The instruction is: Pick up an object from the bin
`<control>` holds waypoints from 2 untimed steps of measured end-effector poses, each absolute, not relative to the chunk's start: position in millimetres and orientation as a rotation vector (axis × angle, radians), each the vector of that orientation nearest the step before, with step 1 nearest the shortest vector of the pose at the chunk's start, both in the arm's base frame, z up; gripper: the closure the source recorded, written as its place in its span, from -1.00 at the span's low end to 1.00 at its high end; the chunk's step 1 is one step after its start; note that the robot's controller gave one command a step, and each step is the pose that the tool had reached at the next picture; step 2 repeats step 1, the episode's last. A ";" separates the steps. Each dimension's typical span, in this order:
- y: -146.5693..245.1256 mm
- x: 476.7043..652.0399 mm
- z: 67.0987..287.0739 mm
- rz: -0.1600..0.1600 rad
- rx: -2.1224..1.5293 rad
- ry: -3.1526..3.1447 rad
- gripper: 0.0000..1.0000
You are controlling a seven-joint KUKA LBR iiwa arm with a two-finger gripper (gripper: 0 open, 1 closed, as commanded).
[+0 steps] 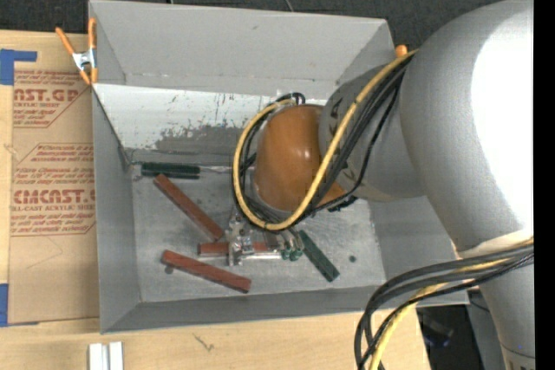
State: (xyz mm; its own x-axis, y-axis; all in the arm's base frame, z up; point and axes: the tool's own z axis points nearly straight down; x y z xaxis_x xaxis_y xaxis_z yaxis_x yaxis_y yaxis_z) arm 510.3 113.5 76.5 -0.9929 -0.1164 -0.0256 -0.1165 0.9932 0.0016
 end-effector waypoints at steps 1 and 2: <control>118.8 516.1 208.2 0.001 -0.400 3.115 1.00; 118.8 516.1 208.2 0.001 -0.400 3.115 1.00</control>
Offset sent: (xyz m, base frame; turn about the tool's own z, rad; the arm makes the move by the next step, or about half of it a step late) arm 0.0000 0.0000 0.0000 0.0000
